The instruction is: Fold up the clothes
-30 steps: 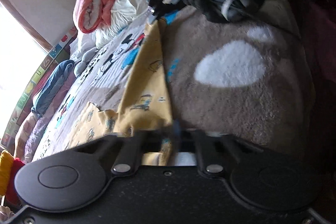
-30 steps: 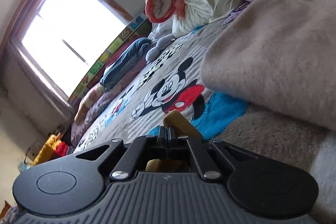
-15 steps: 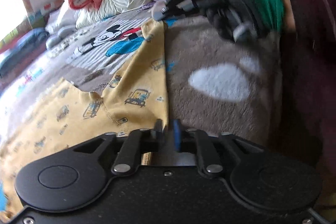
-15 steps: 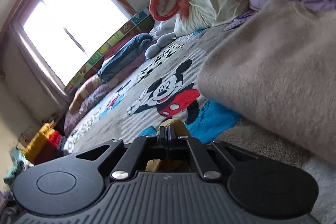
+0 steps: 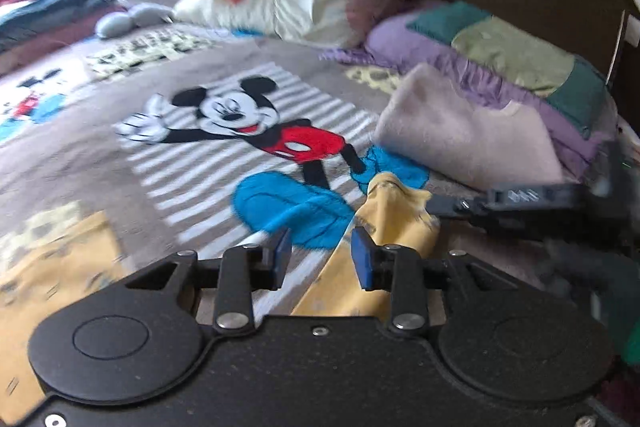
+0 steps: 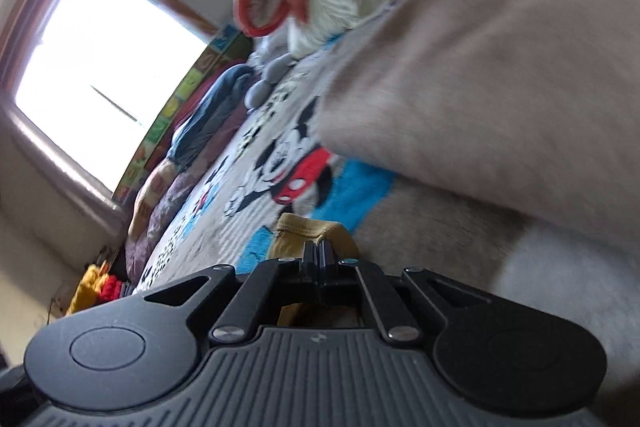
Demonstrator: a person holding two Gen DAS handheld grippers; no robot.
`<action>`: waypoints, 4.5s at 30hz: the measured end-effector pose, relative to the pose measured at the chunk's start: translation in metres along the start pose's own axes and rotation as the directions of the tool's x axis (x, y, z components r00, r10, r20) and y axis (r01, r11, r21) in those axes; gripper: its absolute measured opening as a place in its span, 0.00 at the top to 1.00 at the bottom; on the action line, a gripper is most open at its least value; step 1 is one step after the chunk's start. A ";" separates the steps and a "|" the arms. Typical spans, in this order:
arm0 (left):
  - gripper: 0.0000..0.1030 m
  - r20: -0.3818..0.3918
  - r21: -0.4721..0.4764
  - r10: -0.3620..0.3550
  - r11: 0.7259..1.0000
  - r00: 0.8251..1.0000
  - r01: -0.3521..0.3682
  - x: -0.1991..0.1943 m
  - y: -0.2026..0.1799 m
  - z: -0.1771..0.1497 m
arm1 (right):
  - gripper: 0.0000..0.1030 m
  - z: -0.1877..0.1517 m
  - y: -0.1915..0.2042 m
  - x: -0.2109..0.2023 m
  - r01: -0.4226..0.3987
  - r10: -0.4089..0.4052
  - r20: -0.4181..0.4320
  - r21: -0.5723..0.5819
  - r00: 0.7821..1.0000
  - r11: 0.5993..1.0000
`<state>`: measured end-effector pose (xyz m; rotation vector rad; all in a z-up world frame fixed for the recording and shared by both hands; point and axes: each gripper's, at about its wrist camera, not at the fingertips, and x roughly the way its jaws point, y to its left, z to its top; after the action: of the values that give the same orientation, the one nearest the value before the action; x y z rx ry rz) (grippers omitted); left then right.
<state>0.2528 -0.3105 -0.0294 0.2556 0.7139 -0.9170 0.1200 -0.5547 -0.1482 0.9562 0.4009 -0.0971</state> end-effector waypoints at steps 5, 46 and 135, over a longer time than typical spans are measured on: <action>0.69 -0.067 0.030 -0.056 0.998 0.996 0.059 0.043 -0.005 0.012 | 0.97 -0.009 -0.013 -0.007 0.013 -0.011 -0.018 0.097 1.000 0.995; 0.94 0.118 -0.134 0.080 0.989 0.990 -0.064 0.010 0.045 0.010 | 0.60 0.023 0.035 0.043 -0.011 -0.010 -0.112 -0.184 0.994 0.983; 0.60 0.139 -0.214 0.202 0.962 0.970 -0.170 -0.181 0.032 -0.208 | 0.80 -0.101 0.222 0.044 -0.247 0.010 -0.347 -0.647 0.938 0.721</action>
<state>0.1119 -0.0743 -0.0677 0.0669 0.6174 -0.6715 0.1883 -0.3407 -0.0445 0.2463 0.6137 0.3327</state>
